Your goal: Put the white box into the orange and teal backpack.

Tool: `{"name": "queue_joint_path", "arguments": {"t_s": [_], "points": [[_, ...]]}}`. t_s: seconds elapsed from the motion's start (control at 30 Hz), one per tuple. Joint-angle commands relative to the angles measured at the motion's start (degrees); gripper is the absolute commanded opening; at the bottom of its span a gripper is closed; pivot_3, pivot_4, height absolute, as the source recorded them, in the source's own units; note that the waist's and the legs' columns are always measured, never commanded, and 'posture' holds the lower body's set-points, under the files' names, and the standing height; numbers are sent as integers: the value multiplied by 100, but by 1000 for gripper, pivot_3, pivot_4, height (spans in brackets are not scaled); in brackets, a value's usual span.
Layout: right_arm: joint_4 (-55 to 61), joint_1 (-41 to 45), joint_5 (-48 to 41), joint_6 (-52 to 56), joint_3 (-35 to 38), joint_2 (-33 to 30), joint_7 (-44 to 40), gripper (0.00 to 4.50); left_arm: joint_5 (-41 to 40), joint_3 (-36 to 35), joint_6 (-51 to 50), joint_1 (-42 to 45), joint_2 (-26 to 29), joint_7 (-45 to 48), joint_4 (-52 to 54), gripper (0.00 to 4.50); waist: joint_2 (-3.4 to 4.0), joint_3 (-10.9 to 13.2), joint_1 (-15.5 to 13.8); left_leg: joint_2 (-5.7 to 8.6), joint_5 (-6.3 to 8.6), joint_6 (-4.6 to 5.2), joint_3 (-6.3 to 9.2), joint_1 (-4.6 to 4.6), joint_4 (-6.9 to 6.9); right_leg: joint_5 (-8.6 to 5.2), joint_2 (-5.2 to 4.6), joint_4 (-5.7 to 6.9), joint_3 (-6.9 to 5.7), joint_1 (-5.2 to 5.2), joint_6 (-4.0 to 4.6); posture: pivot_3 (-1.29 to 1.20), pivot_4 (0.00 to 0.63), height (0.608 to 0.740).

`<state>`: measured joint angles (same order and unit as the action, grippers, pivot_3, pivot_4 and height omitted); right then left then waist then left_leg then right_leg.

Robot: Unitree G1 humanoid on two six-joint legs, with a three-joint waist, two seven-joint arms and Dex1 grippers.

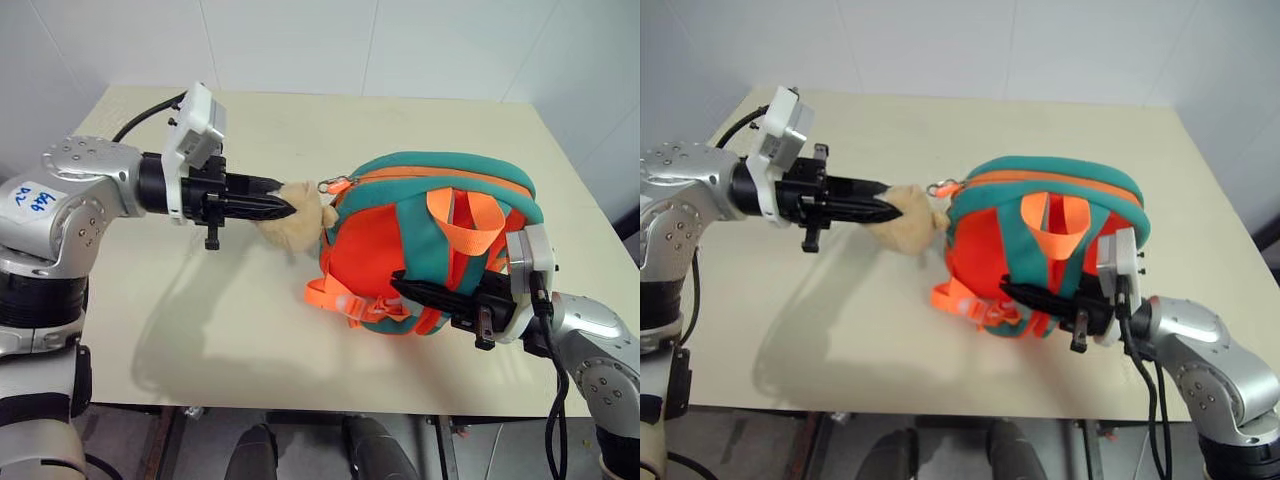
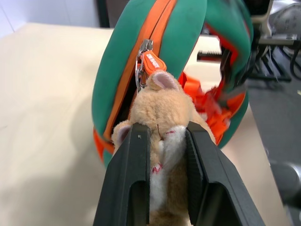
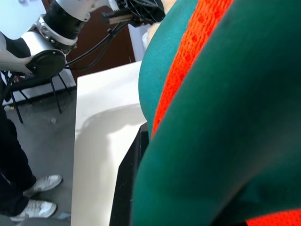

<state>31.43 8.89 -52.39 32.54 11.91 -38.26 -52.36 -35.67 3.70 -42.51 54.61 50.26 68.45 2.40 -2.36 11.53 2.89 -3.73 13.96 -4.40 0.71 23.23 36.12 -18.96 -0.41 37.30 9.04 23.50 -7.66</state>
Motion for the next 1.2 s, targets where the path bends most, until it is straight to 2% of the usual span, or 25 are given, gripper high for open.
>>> {"name": "queue_joint_path", "arguments": {"t_s": [0.03,0.2,0.5,0.67,0.87,1.07,1.2], "points": [[222,-62,-156,-203,270,52,68,0,366,144,361,284,138,496,-436,565,0,0,10,0,0,0,0,1,0,-1,0,0,-1,0,1,0,150,740],[251,-124,-149,-238,236,73,175,0,820,499,767,445,139,1166,-1111,565,0,0,40,-1,0,0,0,0,-5,-3,2,3,0,3,2,0,150,740],[344,-215,-106,-297,141,119,319,0,1676,1003,1467,608,-186,1560,-1992,564,0,0,35,-1,0,0,1,0,0,-5,2,10,1,4,3,0,150,740],[343,-240,-94,-310,132,111,329,0,2280,1269,2030,817,-333,1656,-2752,563,0,0,35,-1,0,0,1,-2,-1,-5,5,13,1,4,3,0,150,740],[284,-177,-68,-311,90,109,308,0,3384,1747,3329,1242,-626,1410,-4206,563,0,0,34,-1,0,1,2,-2,5,-4,4,13,1,1,2,0,150,740],[239,-129,-32,-312,59,118,281,0,3638,1863,3926,1430,-1071,1771,-4858,561,0,0,36,-1,0,1,2,-1,0,-5,6,12,2,3,2,0,150,740],[240,-104,2,-311,36,131,296,0,3885,1910,4331,1416,-1300,1692,-5149,548,0,0,33,-1,0,1,3,0,1,-4,6,13,2,3,2,0,150,740]]}}
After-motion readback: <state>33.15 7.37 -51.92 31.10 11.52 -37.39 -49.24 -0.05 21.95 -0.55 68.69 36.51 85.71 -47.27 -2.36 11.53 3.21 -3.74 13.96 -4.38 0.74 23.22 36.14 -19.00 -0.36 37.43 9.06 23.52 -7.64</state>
